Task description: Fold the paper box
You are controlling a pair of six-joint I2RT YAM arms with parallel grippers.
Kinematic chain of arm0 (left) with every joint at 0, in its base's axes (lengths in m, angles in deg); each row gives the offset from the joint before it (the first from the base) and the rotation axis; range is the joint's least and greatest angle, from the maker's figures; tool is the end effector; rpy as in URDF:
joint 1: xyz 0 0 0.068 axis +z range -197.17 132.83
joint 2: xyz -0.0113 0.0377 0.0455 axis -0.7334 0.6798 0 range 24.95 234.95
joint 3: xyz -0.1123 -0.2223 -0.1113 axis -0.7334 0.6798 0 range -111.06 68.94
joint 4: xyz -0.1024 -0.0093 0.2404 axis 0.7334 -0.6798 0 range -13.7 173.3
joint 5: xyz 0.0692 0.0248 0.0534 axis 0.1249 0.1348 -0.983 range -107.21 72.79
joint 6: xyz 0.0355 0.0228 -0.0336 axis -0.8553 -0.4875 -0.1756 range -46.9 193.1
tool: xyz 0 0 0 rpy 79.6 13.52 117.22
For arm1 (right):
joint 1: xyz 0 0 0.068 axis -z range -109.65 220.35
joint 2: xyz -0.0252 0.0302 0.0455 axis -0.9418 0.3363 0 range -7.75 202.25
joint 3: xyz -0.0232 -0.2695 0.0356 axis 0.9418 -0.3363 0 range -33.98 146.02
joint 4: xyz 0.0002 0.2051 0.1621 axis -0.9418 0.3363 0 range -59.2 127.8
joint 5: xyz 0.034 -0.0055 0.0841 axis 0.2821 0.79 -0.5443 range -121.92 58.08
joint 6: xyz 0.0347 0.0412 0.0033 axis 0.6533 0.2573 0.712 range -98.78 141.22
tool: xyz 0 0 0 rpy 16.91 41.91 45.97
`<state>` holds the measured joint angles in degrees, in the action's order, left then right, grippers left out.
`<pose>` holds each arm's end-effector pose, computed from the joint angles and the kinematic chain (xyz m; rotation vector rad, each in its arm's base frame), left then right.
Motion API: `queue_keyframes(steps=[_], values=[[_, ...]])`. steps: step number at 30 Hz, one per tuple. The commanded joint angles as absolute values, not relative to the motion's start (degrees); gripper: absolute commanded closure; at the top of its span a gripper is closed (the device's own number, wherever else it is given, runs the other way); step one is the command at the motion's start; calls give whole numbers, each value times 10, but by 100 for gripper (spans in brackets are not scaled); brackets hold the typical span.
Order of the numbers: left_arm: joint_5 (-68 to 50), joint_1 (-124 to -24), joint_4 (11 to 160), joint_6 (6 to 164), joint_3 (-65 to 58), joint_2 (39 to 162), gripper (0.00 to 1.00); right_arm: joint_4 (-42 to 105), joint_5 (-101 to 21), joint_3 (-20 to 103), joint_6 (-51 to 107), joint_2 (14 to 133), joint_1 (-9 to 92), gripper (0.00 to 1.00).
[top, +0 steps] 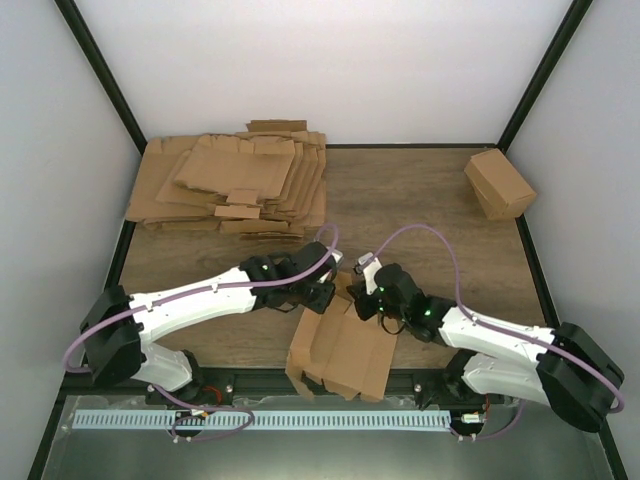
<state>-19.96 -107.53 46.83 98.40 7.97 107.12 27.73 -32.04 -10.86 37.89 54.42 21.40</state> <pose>0.1463 -0.2535 0.2498 0.7822 2.5381 -0.4768 0.1401 0.1610 0.1749 -0.6332 2.1840 0.6300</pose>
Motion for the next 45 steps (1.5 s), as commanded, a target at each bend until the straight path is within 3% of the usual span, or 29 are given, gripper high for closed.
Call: queue_keyframes(steps=[1,31,45], values=[[-193,-1083,475,991,65,1086,71,260,-319,-118,407,516,206,96],[-119,-1093,547,1016,90,1106,72,308,-221,-186,551,442,133,96],[-123,-1093,577,1023,130,1105,72,313,-176,-183,580,460,88,91]])
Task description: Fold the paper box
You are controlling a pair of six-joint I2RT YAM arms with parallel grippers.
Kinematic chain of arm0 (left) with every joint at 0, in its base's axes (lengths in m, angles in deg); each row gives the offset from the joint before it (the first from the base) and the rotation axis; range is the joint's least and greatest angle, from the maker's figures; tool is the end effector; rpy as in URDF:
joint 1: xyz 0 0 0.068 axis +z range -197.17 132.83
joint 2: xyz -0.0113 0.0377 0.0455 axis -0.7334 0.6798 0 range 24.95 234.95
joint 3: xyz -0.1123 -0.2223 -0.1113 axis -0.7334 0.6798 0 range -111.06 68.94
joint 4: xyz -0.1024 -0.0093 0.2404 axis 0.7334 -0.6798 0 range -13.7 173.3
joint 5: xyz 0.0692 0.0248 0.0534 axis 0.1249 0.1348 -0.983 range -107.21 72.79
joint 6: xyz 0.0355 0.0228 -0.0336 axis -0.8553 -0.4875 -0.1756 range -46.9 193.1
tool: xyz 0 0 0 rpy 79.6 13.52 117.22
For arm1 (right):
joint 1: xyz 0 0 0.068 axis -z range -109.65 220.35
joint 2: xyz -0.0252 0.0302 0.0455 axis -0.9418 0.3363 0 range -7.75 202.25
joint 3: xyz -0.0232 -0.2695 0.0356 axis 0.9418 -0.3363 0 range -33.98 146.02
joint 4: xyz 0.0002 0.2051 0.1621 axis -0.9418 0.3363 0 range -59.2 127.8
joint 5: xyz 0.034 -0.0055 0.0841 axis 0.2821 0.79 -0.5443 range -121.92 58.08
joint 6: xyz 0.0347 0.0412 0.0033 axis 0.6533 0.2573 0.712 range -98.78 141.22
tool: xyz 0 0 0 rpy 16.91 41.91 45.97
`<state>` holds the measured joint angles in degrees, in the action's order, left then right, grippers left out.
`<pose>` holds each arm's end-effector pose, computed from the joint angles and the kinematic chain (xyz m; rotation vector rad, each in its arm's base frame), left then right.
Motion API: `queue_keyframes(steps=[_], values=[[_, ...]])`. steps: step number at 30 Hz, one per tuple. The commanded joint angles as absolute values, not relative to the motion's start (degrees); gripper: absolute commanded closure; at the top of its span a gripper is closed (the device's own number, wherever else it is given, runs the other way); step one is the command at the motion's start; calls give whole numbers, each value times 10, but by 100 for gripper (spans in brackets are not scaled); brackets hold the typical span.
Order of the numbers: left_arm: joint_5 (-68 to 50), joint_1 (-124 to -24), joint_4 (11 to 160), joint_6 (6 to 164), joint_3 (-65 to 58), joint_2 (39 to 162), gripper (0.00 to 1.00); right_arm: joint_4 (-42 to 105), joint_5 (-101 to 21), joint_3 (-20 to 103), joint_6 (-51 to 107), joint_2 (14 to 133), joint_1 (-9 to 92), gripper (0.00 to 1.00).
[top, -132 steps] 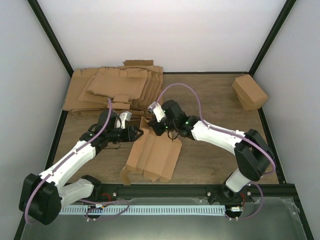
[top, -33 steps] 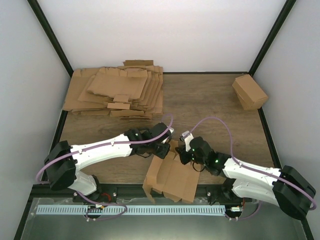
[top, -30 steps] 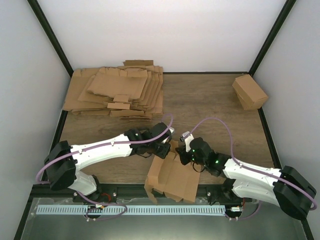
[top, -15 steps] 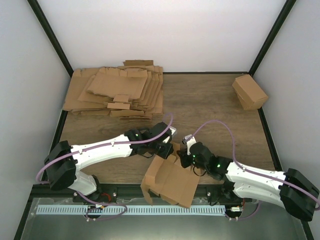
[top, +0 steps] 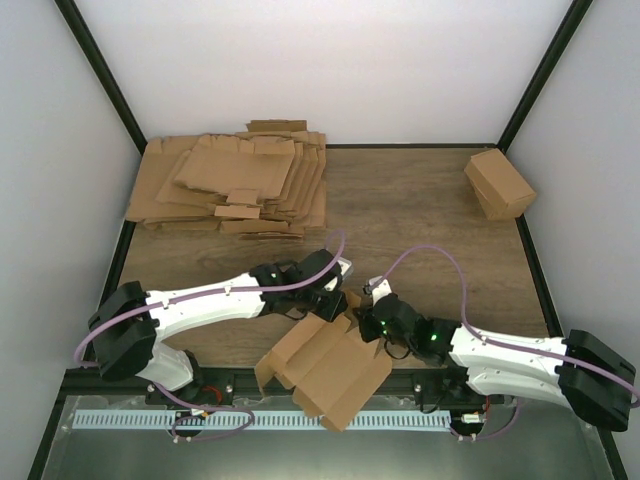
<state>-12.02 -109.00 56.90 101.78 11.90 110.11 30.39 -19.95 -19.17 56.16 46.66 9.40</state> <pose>0.1415 -0.2709 0.2249 0.8026 2.5606 -0.6955 0.0927 0.1517 0.1495 -0.4096 2.2873 0.6553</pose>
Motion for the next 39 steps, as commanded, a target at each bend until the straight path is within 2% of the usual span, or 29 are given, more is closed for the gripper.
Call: queue_keyframes(steps=[1,11,15,19,25,29,31,35,37,39], values=[[-124,-1093,577,1022,130,1106,72,315,-177,-181,581,459,87,91],[-125,-1093,572,1012,142,1097,72,363,-220,-152,592,441,87,88],[-124,-1093,575,1010,149,1090,72,364,-237,-152,587,427,87,78],[-120,-1093,577,1011,152,1090,72,362,-227,-149,571,426,87,74],[-122,-1092,578,1011,148,1086,72,354,-198,-128,537,471,88,61],[-123,-1093,576,1012,149,1083,72,333,-187,-119,509,504,87,59],[-124,-1092,575,1013,150,1081,72,322,-173,-120,505,512,88,62],[-131,-1093,572,1015,150,1068,72,320,-164,-118,510,509,88,86],[-137,-1092,566,1014,148,1060,68,326,-164,-114,509,503,88,97],[-152,-1092,546,1009,136,1055,61,336,-158,-109,509,499,88,99]])
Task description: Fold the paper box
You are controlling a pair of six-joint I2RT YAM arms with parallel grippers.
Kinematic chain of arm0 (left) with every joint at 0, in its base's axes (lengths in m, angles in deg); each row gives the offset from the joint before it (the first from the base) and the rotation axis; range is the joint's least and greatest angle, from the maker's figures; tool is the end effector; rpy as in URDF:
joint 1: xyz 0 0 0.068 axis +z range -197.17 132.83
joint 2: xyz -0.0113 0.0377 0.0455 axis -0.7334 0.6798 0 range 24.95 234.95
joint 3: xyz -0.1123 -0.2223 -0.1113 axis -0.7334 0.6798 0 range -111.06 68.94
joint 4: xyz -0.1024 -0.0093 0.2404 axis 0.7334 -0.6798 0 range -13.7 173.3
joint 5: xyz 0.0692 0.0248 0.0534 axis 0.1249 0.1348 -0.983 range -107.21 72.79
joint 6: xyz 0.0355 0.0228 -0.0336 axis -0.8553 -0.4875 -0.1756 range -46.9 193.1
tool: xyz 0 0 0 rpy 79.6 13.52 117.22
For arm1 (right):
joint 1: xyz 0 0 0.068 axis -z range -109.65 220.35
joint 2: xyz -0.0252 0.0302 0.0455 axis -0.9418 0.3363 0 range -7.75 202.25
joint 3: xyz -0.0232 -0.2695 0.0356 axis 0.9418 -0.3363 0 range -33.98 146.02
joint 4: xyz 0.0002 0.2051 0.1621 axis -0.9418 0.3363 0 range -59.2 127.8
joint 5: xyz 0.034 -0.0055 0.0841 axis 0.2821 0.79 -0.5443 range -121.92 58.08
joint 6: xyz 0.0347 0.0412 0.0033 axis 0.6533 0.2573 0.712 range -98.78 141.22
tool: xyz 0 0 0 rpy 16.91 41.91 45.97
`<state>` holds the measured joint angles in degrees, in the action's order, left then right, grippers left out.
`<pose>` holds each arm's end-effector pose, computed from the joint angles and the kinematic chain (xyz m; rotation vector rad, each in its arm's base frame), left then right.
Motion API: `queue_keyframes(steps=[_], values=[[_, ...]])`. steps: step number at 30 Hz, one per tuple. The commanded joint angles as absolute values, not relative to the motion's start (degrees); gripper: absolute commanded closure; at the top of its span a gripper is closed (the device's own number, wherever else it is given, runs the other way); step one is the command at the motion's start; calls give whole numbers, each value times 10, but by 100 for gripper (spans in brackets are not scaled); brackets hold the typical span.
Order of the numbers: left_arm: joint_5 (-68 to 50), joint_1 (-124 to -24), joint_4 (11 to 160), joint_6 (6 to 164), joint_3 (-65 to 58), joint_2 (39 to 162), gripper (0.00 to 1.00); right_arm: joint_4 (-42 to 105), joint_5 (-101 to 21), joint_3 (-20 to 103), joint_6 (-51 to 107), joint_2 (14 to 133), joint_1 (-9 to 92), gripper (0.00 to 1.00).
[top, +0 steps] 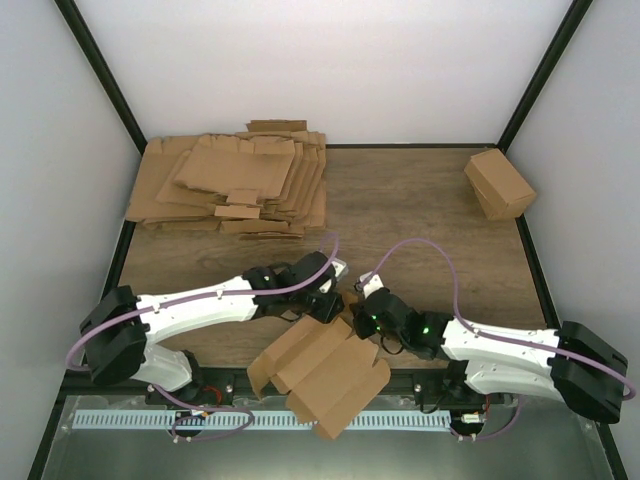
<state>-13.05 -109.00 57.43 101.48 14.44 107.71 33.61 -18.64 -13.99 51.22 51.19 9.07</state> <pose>0.1371 -0.2613 0.2235 0.7977 2.5462 -0.6804 0.0999 0.1653 0.1600 -0.5129 2.2843 0.5580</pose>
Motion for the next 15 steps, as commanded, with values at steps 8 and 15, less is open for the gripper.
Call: queue_keyframes(steps=[8,15], values=[[-233,-1094,422,948,92,1013,32,374,-117,-98,521,482,87,99],[-270,-1094,369,904,109,985,28,395,-87,-87,526,487,89,99]])
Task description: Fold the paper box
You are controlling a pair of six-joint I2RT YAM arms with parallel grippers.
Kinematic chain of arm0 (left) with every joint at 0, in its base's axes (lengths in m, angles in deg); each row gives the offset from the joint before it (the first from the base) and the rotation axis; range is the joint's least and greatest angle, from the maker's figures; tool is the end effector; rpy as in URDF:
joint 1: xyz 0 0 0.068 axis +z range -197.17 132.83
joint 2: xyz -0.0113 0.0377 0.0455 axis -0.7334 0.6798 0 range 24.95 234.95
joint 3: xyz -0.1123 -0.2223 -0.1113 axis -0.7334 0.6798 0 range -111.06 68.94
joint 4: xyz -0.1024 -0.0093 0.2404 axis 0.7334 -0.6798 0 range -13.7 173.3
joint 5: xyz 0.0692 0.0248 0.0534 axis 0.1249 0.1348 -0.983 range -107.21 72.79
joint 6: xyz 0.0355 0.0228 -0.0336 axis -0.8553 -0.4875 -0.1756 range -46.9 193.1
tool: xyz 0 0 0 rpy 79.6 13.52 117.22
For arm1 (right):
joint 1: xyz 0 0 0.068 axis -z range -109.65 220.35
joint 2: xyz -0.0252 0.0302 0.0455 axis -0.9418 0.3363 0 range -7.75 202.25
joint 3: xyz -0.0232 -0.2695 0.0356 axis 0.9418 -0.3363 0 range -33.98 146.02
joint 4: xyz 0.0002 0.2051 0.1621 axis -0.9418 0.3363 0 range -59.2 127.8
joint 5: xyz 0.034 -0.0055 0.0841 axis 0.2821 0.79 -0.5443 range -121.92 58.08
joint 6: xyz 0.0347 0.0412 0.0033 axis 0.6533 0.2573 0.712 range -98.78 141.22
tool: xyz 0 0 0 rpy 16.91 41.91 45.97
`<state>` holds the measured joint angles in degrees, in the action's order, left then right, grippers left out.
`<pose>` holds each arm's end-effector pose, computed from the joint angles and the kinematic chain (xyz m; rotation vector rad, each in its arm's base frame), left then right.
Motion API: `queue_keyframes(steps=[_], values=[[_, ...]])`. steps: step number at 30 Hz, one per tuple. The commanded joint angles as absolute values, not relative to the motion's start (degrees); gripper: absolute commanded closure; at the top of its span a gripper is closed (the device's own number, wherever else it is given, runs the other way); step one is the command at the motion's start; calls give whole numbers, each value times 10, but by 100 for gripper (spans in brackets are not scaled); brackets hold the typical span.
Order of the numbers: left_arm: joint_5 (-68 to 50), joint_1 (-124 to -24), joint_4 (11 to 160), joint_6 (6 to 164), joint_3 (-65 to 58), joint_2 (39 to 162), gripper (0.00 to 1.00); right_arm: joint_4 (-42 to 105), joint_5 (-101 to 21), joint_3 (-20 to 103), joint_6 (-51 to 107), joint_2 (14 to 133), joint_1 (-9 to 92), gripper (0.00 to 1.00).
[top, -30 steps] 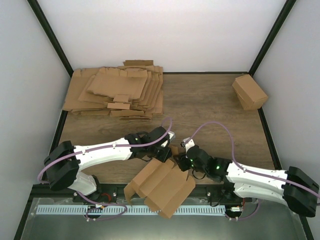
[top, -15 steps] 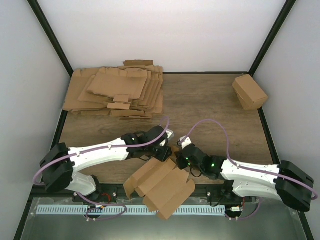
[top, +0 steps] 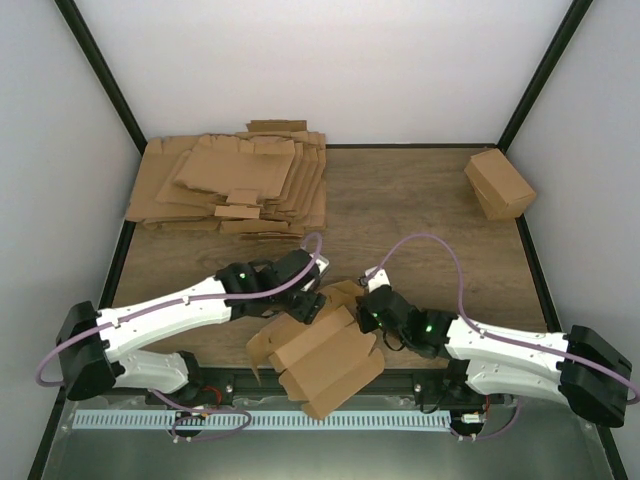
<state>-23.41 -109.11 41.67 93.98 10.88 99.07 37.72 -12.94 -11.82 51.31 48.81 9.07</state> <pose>0.1249 -0.2261 0.2648 0.8806 2.4691 -0.3960 0.1021 0.1622 0.1738 -0.4474 2.2449 0.4721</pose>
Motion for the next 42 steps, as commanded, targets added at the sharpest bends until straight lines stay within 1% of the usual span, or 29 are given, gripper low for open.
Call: queue_keyframes(steps=[1,6,10,12,17,19,21,25,31,34,39,42], values=[[-271,-1094,363,901,105,990,28,399,-85,-84,529,489,92,99],[-273,-1095,341,882,90,1021,33,414,-84,-72,536,503,114,99],[-307,-1097,329,856,78,1041,38,416,-84,-63,529,511,137,99],[-332,-1097,336,839,70,1054,43,409,-84,-63,516,508,149,99],[-380,-1097,362,819,43,1087,46,386,-107,-62,483,507,202,99],[-405,-1097,377,806,36,1099,49,365,-120,-63,466,512,220,99],[-436,-1097,389,793,30,1111,57,350,-124,-58,451,522,235,99],[-495,-1096,411,769,18,1132,76,328,-141,-41,431,549,263,99],[-591,-1094,457,721,21,1165,96,274,-161,-23,420,600,292,99],[-633,-1078,499,674,27,1181,96,224,-167,-9,415,643,309,99],[-614,-995,537,610,-14,1216,96,148,-169,48,403,731,337,99],[-631,-969,572,570,-33,1242,96,103,-158,78,389,779,342,99]])
